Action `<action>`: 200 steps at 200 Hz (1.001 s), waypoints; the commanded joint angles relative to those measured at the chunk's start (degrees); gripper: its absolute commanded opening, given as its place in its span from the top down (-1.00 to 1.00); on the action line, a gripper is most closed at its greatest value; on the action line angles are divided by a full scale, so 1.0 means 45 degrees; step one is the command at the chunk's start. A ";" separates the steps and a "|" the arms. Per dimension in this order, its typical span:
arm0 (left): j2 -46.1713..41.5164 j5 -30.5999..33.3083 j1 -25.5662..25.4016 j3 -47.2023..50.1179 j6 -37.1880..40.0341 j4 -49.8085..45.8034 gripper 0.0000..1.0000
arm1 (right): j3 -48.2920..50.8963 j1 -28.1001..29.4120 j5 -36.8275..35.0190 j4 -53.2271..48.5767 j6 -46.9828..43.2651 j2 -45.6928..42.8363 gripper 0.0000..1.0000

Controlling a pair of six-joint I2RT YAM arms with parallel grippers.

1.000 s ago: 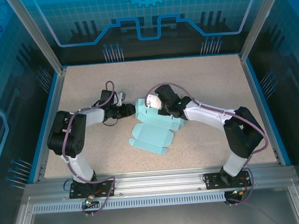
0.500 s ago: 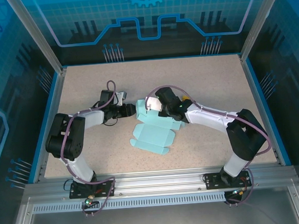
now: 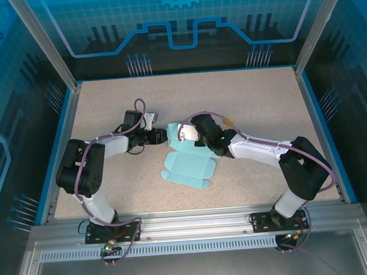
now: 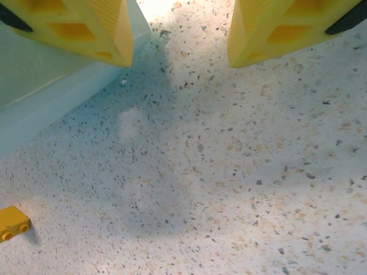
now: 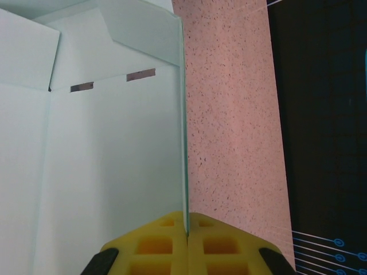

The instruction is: Fold the paper box

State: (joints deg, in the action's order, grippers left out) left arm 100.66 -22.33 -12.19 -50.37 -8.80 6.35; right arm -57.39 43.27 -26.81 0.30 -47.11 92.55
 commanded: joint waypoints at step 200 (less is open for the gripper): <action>-0.1080 -0.0116 -0.1189 0.1035 0.1301 0.1010 -0.01 | 0.0408 0.0351 -0.0337 0.0852 -0.0546 -0.0493 1.00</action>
State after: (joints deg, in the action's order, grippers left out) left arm 96.90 -20.47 -16.84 -45.91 -5.32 9.37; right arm -55.55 44.36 -29.54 4.27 -49.98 90.96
